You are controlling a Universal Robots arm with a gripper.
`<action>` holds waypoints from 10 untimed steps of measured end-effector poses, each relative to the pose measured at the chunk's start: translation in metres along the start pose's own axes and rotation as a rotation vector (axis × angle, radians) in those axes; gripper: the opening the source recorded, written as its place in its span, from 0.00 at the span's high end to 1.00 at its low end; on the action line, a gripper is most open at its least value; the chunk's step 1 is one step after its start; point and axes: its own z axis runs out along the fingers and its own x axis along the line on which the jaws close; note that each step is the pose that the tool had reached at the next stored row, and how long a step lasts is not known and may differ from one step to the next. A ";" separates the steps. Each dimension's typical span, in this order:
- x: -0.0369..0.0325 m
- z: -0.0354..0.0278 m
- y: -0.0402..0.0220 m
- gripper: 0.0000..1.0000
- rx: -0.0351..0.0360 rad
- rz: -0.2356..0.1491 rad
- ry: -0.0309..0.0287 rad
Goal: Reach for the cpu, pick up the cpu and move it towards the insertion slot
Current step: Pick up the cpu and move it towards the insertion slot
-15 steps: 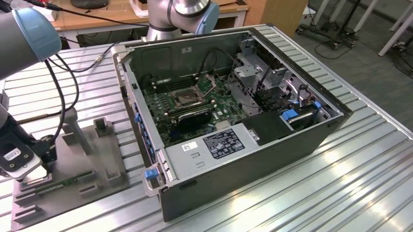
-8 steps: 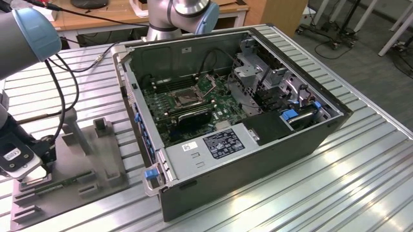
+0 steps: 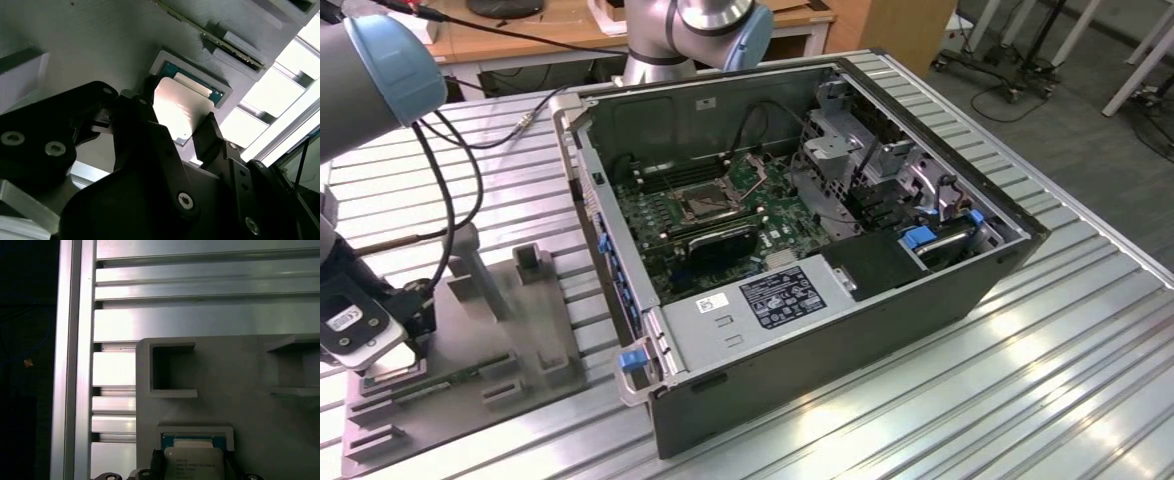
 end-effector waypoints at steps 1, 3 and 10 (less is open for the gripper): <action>0.0000 -0.0009 0.0000 0.45 0.0000 0.000 0.0000; 0.0000 -0.0030 0.0001 0.45 0.0000 0.000 0.0000; -0.0001 -0.0065 0.0003 0.45 -0.0001 0.000 -0.0001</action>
